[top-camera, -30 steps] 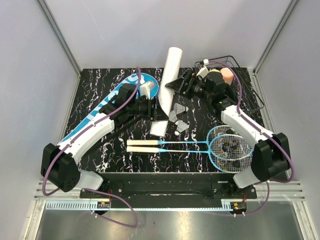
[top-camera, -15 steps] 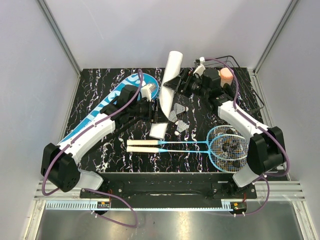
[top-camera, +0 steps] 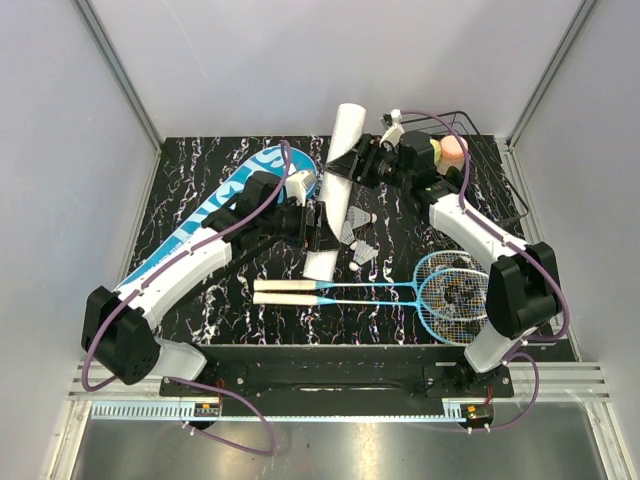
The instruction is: Pack up the badminton gear
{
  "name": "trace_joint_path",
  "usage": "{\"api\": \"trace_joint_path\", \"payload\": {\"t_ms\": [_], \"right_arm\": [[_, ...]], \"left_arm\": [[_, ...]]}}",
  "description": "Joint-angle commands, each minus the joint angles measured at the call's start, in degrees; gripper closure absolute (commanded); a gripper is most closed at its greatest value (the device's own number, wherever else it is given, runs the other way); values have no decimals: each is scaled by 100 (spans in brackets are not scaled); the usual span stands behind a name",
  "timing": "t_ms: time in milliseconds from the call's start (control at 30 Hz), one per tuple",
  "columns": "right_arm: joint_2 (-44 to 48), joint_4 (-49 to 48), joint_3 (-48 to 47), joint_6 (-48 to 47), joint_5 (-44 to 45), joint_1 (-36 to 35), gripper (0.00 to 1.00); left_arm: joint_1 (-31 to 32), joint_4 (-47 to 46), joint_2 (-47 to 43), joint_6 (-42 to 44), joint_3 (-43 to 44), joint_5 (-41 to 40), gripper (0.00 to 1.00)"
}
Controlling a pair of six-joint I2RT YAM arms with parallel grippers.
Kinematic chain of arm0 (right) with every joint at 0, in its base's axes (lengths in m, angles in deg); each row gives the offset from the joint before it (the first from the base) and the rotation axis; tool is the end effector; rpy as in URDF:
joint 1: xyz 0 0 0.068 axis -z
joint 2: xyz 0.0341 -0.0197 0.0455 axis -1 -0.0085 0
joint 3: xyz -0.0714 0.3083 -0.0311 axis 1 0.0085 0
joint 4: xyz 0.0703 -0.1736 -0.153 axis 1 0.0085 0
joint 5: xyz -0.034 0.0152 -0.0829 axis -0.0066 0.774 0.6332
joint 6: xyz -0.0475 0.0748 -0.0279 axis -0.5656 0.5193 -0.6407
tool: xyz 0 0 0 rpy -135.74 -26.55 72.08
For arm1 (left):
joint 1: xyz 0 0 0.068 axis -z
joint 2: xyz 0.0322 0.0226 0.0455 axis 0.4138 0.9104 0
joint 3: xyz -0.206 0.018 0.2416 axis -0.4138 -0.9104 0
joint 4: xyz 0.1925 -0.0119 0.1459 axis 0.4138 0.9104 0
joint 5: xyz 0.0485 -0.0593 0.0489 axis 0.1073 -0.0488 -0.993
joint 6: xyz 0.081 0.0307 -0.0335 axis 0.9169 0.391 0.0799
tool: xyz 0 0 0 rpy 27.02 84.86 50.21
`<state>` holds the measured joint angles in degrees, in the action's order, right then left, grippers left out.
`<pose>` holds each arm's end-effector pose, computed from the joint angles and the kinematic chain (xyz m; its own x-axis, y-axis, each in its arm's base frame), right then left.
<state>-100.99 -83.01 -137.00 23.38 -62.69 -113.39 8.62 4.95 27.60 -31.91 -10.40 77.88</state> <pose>0.3717 0.2084 0.3750 -0.6577 0.3680 -0.6573 -0.4596 0.4952 0.7372 0.2355 -0.2041 0.3358 -0.7884 0.0857 -0.6092 0.5341 0.5869 -0.6086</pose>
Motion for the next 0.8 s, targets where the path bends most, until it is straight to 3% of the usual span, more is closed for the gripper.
{"api": "trace_joint_path", "payload": {"t_ms": [0,67,167,300,367,533,767], "right_arm": [[435,446,-19,-1304,60,15,34],[690,966,60,-1843,157,15,34],[1042,1896,192,-3065,-150,-37,38],[1525,3056,498,-4942,156,-564,39],[1806,3094,736,-5577,464,-828,38],[2123,2954,1185,-5976,1045,-1364,37],[2247,2901,1414,-6381,992,-2006,39]], "left_arm": [[52,216,-512,392,404,-513,8],[52,340,-880,471,405,-1160,2],[34,542,-1616,375,256,-2005,2],[-27,463,-2524,322,88,-2097,9],[-28,524,-2675,348,298,-1826,9],[-36,1052,-2588,401,992,-1903,10],[-45,1254,-2342,655,1257,-1133,31]]}}
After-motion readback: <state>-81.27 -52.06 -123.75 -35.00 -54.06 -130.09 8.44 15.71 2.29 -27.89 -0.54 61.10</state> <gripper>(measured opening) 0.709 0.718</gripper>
